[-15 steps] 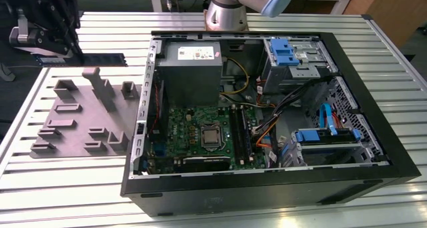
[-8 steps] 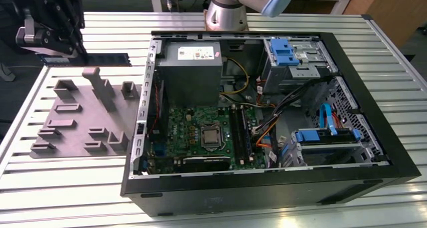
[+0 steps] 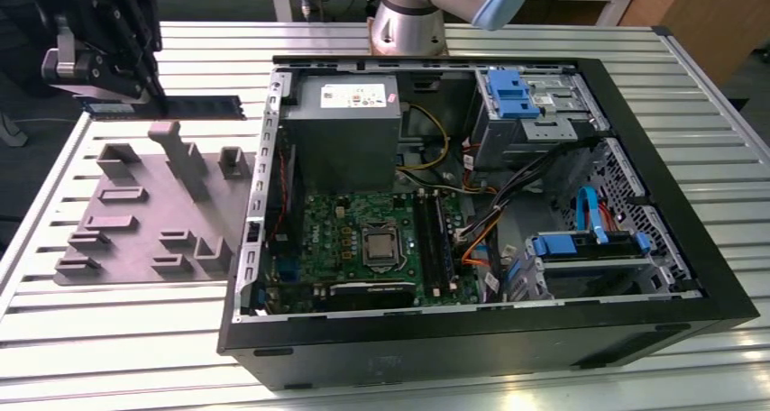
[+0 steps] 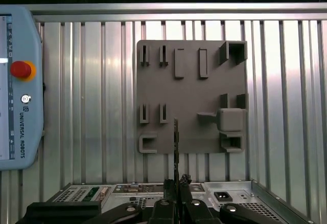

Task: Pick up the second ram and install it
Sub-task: 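Pick up the second ram and move it above second insertion slot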

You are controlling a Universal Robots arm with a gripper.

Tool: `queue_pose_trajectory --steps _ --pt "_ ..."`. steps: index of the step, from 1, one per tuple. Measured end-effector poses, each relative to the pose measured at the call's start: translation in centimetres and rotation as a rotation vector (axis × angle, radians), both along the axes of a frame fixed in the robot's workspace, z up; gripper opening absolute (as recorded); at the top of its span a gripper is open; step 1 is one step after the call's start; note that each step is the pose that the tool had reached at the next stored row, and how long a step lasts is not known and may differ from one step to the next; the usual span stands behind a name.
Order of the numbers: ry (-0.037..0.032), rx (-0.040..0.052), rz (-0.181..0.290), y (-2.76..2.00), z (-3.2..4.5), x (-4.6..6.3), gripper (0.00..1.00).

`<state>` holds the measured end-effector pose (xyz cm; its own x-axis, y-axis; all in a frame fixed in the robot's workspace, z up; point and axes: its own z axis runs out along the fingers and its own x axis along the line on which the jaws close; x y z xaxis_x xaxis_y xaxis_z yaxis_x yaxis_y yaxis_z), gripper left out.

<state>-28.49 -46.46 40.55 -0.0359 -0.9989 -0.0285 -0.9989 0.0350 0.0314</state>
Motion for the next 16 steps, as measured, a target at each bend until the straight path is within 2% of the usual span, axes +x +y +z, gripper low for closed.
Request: queue_pose_trajectory --steps 16 --pt "0.0000 0.0000 0.000 0.00 0.00 1.3 0.14"
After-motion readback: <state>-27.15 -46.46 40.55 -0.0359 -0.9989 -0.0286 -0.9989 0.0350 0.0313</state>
